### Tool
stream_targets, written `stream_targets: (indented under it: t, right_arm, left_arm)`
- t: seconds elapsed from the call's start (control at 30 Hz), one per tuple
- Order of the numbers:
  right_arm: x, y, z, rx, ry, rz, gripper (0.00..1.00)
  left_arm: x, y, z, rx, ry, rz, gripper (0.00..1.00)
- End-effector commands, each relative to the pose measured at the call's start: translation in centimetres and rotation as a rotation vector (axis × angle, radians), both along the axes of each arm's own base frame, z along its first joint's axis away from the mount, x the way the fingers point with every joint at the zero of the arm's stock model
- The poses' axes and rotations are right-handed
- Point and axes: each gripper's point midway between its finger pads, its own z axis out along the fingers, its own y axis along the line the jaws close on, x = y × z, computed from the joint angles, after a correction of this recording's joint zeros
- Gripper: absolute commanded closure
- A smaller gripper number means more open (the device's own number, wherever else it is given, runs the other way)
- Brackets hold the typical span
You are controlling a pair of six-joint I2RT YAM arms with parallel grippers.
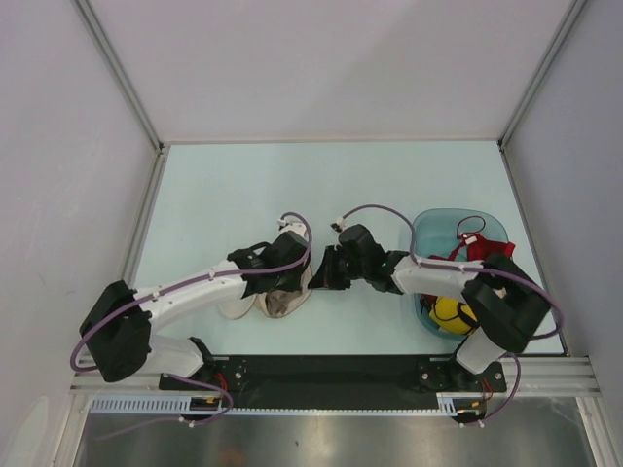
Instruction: Place the bra in the laundry bag and zip it closed
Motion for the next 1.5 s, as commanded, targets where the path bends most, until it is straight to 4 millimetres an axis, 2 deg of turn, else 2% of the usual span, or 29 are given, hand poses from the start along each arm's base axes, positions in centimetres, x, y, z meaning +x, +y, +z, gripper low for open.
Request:
stream_targets:
  t: [0.0,0.13,0.23,0.27,0.3,0.4,0.43,0.6,0.7,0.77,0.87,0.9,0.97,1.0,1.07,1.1,1.17,1.33,1.47]
  right_arm:
    - [-1.4,-1.0,3.0,-0.007,-0.055,-0.029,1.00]
    - [-2.3,-0.8,5.6,-0.002,-0.074,-0.048,1.00]
    - [-2.5,-1.4,7.4,-0.009,-0.102,-0.066,1.00]
    - [-2.6,-1.9,7.3,-0.031,-0.100,-0.074,1.00]
    - [-2.4,-2.3,8.2,-0.023,-0.121,-0.092,1.00]
    - [-2.4,-3.0,9.3,-0.030,-0.136,-0.113,1.00]
    - [-2.3,-3.0,9.9,-0.026,-0.143,-0.114,1.00]
    - [-2.6,-3.7,10.3,-0.044,-0.131,-0.142,1.00]
    - [-3.0,-3.6,10.8,-0.037,-0.128,-0.153,1.00]
    - [-3.1,-3.5,10.9,-0.037,-0.128,-0.158,1.00]
    - [-3.2,-3.0,11.3,-0.015,-0.126,-0.172,1.00]
    - [-3.4,-2.7,11.2,-0.013,-0.120,-0.169,1.00]
    - [-3.0,-2.7,11.3,-0.020,-0.134,-0.196,1.00]
    - [-3.1,-2.6,11.4,-0.018,-0.137,-0.197,1.00]
    - [-2.8,-2.7,11.6,-0.012,-0.141,-0.216,1.00]
    - [-2.9,-2.7,11.8,-0.008,-0.143,-0.217,1.00]
    - [-2.9,-2.7,12.2,0.002,-0.150,-0.222,1.00]
    - [-3.1,-3.3,13.6,0.001,-0.172,-0.216,1.00]
    - [-3.4,-4.5,15.4,0.010,-0.199,-0.220,1.00]
  left_arm:
    - [1.0,-1.2,-0.9,-0.023,0.009,0.011,1.00]
    - [1.3,-1.7,-2.5,-0.006,0.034,0.009,1.00]
    - [1.6,-1.8,-2.7,-0.003,0.035,0.008,1.00]
    - [1.7,-1.8,-2.5,-0.008,0.032,0.010,1.00]
    - [1.7,-1.8,-2.1,-0.019,0.026,0.010,1.00]
    - [1.4,-1.8,-1.1,-0.055,0.018,0.002,0.87]
    - [1.0,-1.9,-0.2,-0.083,0.013,-0.015,0.76]
    - [-0.2,-1.6,2.3,-0.145,0.003,-0.049,0.44]
    - [-0.8,-0.9,3.8,-0.167,-0.011,-0.059,0.34]
    - [-0.9,-0.6,5.2,-0.207,-0.040,-0.061,0.34]
    - [-0.9,-0.8,5.7,-0.250,-0.058,-0.079,0.47]
    - [-1.1,-1.4,5.6,-0.273,-0.046,-0.103,0.56]
    - [-1.2,-2.1,5.3,-0.288,-0.023,-0.125,0.64]
    - [-1.2,-2.7,4.8,-0.295,-0.003,-0.140,0.72]
    - [-1.2,-2.9,3.6,-0.290,0.019,-0.135,0.77]
    - [-1.4,-2.9,2.2,-0.285,0.046,-0.126,0.80]
    - [-1.8,-3.1,0.7,-0.289,0.076,-0.122,0.81]
    - [-2.2,-3.5,-4.8,-0.282,0.175,-0.070,0.85]
    - [-1.0,-2.9,-6.5,-0.249,0.180,-0.009,0.87]
